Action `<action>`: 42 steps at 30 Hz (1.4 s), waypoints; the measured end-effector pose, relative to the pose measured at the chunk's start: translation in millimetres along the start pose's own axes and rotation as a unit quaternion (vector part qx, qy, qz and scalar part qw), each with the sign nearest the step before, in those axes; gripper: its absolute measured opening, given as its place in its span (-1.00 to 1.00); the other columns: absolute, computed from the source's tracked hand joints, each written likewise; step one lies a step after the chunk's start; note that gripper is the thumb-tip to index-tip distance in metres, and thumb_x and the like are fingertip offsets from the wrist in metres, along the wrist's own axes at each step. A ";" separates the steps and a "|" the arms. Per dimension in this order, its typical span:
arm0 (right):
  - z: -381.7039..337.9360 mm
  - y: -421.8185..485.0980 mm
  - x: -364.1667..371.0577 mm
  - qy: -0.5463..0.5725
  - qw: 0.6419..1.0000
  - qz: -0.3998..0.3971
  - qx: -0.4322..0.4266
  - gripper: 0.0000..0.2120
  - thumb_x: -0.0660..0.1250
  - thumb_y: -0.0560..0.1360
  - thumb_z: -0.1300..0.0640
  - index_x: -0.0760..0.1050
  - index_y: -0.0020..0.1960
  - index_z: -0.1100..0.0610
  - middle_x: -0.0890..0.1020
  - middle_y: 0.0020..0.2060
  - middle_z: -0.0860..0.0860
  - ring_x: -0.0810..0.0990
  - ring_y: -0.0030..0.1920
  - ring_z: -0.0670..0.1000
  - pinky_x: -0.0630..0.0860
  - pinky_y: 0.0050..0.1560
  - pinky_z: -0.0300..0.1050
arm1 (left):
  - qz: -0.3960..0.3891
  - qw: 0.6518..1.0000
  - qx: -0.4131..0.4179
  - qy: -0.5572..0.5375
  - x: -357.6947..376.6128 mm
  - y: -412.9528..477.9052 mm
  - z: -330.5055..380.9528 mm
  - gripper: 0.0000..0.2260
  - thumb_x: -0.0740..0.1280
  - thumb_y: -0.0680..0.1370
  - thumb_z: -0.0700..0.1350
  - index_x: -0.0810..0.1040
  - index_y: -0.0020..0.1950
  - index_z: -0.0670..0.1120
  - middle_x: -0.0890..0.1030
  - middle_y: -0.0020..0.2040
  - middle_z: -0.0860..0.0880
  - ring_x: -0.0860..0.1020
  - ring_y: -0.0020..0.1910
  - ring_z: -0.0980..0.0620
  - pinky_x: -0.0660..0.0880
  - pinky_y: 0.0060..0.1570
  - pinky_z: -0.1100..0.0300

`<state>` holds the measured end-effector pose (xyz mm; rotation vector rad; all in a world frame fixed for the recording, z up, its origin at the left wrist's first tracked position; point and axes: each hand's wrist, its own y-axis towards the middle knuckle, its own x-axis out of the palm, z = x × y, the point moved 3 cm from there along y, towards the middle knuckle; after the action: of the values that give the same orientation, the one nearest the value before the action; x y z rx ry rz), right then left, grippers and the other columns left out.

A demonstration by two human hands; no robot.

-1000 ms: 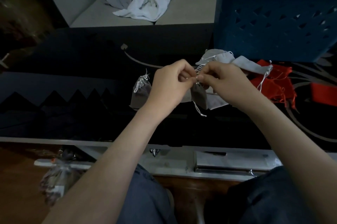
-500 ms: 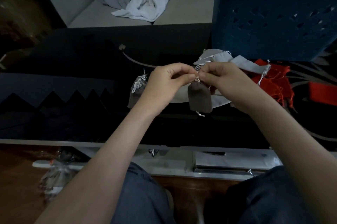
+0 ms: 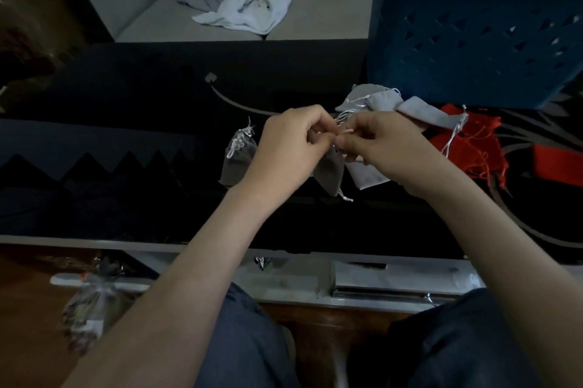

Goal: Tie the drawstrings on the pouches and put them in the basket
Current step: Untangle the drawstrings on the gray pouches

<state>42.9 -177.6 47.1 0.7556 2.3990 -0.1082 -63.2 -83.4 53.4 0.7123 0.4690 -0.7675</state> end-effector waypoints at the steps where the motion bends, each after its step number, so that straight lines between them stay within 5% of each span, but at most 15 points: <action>1: -0.6 0.0 0.3 -0.025 0.999 0.017 -0.010 -0.92 0.36 0.51 0.19 0.57 -0.06 0.21 0.64 -0.25 0.08 0.60 -0.23 -0.03 0.49 -0.21 -0.31 | -0.002 1.000 -0.009 -0.006 0.6 0.3 -1.3 -0.88 0.41 0.46 -0.25 0.61 -0.15 -0.03 0.53 -0.32 0.16 0.49 -0.29 0.28 0.36 -0.26 0.49; 3: -0.9 -0.6 0.1 -0.065 0.996 0.049 -0.032 -0.93 0.38 0.49 0.17 0.56 -0.10 0.18 0.64 -0.23 0.07 0.60 -0.17 0.00 0.49 -0.09 -0.19 | -0.011 0.999 -0.040 -0.029 1.7 1.6 -4.5 -0.89 0.42 0.46 -0.24 0.62 -0.12 -0.03 0.59 -0.28 0.09 0.50 -0.32 0.28 0.40 -0.25 0.47; 6: -2.6 -1.9 -1.0 -0.091 0.991 0.076 -0.056 -0.94 0.39 0.47 0.19 0.54 -0.17 0.11 0.62 -0.26 0.01 0.57 -0.18 -0.04 0.41 -0.16 -0.29 | -0.019 0.997 -0.069 -0.042 2.5 4.0 -8.2 -0.88 0.43 0.47 -0.20 0.64 -0.02 -0.04 0.65 -0.22 0.01 0.53 -0.32 0.24 0.42 -0.22 0.47; 12: -2.5 -2.3 -1.0 -0.082 0.992 0.080 -0.051 -0.95 0.39 0.46 0.19 0.56 -0.16 0.16 0.62 -0.27 0.01 0.59 -0.16 0.00 0.49 -0.04 -0.09 | -0.023 0.997 -0.036 0.065 7.7 4.8 -0.4 -0.92 0.37 0.50 -0.20 0.65 -0.05 -0.11 0.63 -0.17 0.00 0.50 -0.26 0.18 0.37 -0.24 0.46; 16: -1.9 -1.7 -1.8 -0.080 0.992 0.083 -0.040 -0.92 0.36 0.49 0.20 0.58 -0.10 0.21 0.64 -0.21 0.05 0.59 -0.14 0.01 0.46 -0.04 -0.14 | -0.020 0.995 -0.022 0.099 10.4 3.7 5.9 -0.89 0.34 0.51 -0.16 0.61 0.00 -0.15 0.60 -0.11 -0.06 0.56 -0.10 0.00 0.50 -0.05 0.09; 19: -2.7 -2.3 -0.9 -0.079 0.992 0.096 -0.031 -0.93 0.33 0.51 0.19 0.55 -0.12 0.17 0.62 -0.21 0.01 0.56 -0.14 -0.03 0.41 -0.13 -0.26 | -0.005 0.995 -0.003 0.101 11.1 2.3 9.6 -0.90 0.34 0.50 -0.19 0.57 -0.02 -0.17 0.57 -0.11 -0.08 0.54 -0.09 -0.04 0.49 -0.07 0.03; 25: -4.0 -3.6 0.4 -0.028 0.996 0.084 -0.018 -0.88 0.31 0.53 0.17 0.47 -0.18 0.11 0.62 -0.25 0.03 0.58 -0.18 -0.03 0.45 -0.15 -0.21 | -0.006 0.992 0.025 0.125 12.1 2.3 8.8 -0.94 0.30 0.53 -0.21 0.50 -0.02 -0.17 0.46 -0.14 0.01 0.47 -0.07 -0.01 0.39 -0.09 0.13; 31: -4.9 -3.9 -1.4 0.042 0.997 0.067 -0.024 -0.86 0.19 0.60 0.21 0.53 -0.03 0.16 0.62 -0.22 0.01 0.56 -0.21 -0.16 0.46 -0.20 -0.35 | 0.050 0.995 0.036 0.081 8.9 0.2 6.7 -0.96 0.32 0.53 -0.22 0.47 -0.08 -0.16 0.50 -0.15 -0.02 0.48 -0.10 -0.01 0.47 -0.10 0.07; 42: -6.8 -5.7 -8.7 0.145 0.988 0.023 -0.042 -0.85 0.25 0.55 0.32 0.57 0.03 0.20 0.59 -0.36 0.02 0.49 -0.38 -0.17 0.42 -0.30 -0.37 | 0.081 0.994 0.069 0.009 7.0 -3.3 9.4 -0.97 0.33 0.54 -0.22 0.53 -0.04 -0.17 0.47 -0.15 0.11 0.45 -0.16 0.14 0.38 -0.17 0.42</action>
<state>41.8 -185.0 57.1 0.8350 2.6385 0.1311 -60.0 -95.1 54.1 0.8757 0.3726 -0.6444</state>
